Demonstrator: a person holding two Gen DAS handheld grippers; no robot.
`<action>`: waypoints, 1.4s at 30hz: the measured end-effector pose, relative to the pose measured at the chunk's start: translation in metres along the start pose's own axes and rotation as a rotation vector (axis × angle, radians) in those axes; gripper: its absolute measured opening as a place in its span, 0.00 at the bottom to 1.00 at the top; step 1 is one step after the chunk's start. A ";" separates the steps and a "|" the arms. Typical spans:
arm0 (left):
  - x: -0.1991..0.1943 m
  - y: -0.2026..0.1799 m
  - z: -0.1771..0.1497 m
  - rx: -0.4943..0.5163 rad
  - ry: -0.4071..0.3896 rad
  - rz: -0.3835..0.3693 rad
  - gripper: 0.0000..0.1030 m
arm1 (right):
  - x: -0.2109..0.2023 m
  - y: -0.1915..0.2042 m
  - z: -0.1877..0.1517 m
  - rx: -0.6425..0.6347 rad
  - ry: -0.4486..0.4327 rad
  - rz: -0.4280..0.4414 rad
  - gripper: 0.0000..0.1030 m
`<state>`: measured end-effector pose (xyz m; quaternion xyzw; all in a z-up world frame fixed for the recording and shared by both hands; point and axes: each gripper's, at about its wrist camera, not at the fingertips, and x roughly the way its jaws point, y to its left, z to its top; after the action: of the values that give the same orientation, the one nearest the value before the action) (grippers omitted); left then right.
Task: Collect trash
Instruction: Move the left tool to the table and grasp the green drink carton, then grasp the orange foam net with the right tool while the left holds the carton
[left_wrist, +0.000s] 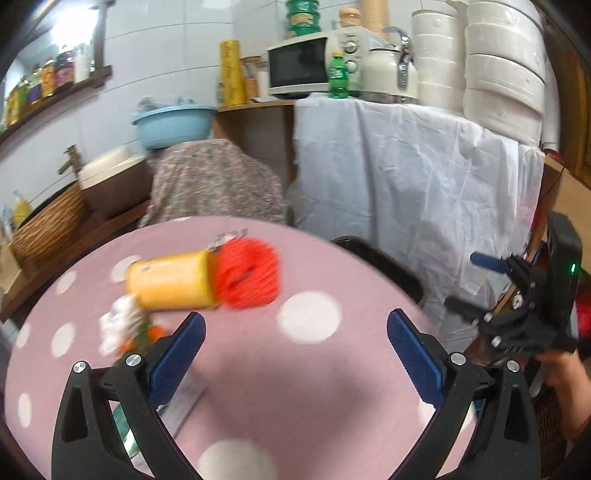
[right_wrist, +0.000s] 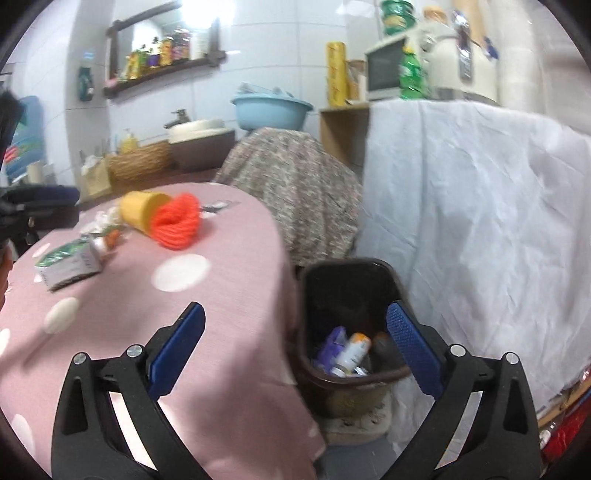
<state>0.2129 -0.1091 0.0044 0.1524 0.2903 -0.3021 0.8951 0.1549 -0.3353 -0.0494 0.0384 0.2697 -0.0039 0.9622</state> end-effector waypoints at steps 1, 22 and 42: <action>-0.006 0.007 -0.008 0.012 0.006 0.031 0.95 | 0.000 0.005 0.002 0.000 0.004 0.028 0.94; 0.043 0.093 -0.046 0.301 0.414 0.129 0.73 | -0.012 0.060 -0.001 -0.064 0.061 0.123 0.94; -0.037 0.105 -0.061 0.013 0.212 0.149 0.46 | 0.068 0.113 0.059 -0.141 0.167 0.301 0.94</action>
<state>0.2289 0.0155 -0.0104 0.2103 0.3691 -0.2187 0.8784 0.2464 -0.2266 -0.0267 0.0109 0.3395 0.1625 0.9264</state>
